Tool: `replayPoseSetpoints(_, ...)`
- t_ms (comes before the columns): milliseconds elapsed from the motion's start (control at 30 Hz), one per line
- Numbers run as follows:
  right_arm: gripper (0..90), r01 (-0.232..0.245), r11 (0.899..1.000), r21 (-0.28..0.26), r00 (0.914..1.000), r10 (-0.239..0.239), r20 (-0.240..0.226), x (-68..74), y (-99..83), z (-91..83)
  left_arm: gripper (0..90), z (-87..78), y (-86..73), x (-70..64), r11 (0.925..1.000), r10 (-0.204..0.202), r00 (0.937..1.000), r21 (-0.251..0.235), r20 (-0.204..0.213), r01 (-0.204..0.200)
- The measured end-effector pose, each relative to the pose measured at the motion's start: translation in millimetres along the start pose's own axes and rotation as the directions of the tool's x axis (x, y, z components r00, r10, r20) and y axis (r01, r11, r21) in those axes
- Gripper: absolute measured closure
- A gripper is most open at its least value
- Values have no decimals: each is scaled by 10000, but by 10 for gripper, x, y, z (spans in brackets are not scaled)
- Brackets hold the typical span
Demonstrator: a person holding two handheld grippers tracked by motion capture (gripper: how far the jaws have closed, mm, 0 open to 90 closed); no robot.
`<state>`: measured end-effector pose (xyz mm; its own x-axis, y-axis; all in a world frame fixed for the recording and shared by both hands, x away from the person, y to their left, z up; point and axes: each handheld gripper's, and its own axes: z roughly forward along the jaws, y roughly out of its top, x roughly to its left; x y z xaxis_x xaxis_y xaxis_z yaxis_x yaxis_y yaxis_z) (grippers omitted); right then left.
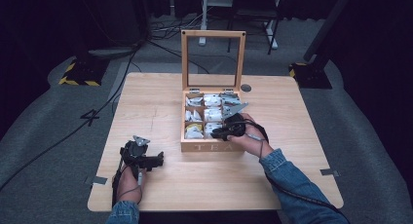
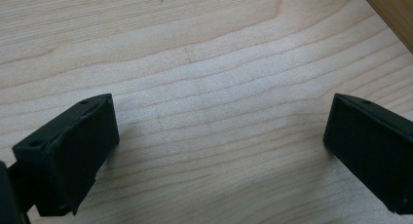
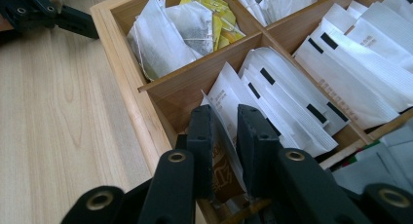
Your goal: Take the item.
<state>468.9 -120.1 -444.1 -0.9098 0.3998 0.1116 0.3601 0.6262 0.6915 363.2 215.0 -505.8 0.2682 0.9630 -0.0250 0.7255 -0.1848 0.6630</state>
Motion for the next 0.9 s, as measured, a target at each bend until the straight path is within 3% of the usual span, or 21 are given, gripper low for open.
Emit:
replayPoseSetpoints(100, 807, -22, 10000, 43, 10000, 22, -23, 1, -3, 9, 0, -1, 0, 1, 10000, 15, 10000, 13, 3, -15)
replayPoseSetpoints(167, 891, 53, 9999, 133, 9999, -52, -87, 7, -10, 14, 0, -1, 0, 2, 10000, 23, 10000, 16, 0, -23)
replayPoseSetpoints(300, 900, 96, 10000, 0, 9999, -96, -138, 4, -10, -2, 0, 0, 0, 2, 10000, 17, 10000, 14, 14, -17)
replayPoseSetpoints(533, 900, 46, 9970, -775, 10000, -50, -51, 14, 27, -137, 0, 0, 0, 1, 10000, 8, 10000, 10, 14, -8)
replayPoseSetpoints(767, 900, 9, 9844, -1757, 9999, 20, 160, 28, 44, -306, 0, 5, 3, -2, 10000, -45, 10000, -5, 31, 45)
replayPoseSetpoints(900, 900, -15, 9785, -2061, 9998, 56, 195, 38, 47, -366, 0, 8, 8, 2, 10000, -14, 10000, 5, 29, 14)
